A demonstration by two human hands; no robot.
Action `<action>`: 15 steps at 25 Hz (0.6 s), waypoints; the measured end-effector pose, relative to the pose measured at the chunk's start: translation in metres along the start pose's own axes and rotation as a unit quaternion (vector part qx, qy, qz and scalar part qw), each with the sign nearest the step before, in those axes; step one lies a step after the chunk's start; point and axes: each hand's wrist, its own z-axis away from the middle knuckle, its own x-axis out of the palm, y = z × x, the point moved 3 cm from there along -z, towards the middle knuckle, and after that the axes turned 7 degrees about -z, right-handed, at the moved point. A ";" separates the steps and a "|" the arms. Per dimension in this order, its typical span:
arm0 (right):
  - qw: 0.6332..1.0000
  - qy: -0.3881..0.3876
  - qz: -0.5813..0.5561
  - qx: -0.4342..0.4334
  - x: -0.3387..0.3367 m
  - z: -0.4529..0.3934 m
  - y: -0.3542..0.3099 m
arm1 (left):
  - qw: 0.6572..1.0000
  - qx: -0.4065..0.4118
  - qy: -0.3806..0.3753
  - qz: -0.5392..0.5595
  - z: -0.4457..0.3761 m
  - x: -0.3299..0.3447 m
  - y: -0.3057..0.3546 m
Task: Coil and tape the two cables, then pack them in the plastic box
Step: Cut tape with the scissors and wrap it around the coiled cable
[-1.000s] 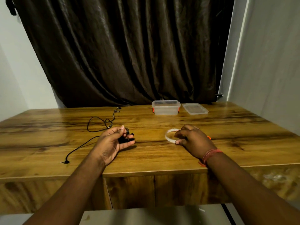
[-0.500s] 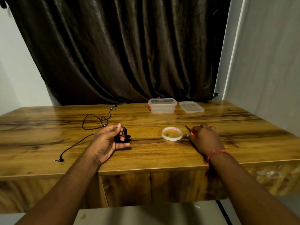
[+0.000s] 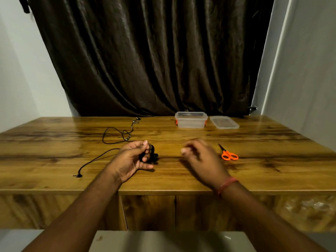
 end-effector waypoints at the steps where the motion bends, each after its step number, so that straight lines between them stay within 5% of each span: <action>1: 0.996 -0.043 -0.078 -0.001 0.021 -0.001 -0.014 | 1.000 0.000 -0.015 -0.015 0.000 0.000 -0.001; 9: 0.896 -0.118 -0.419 0.085 0.085 -0.028 -0.022 | 0.999 0.022 -0.004 -0.045 0.004 0.007 0.000; 15: 0.872 -0.123 -0.466 0.089 0.076 -0.027 -0.023 | 0.998 0.019 -0.019 -0.065 0.004 0.009 -0.001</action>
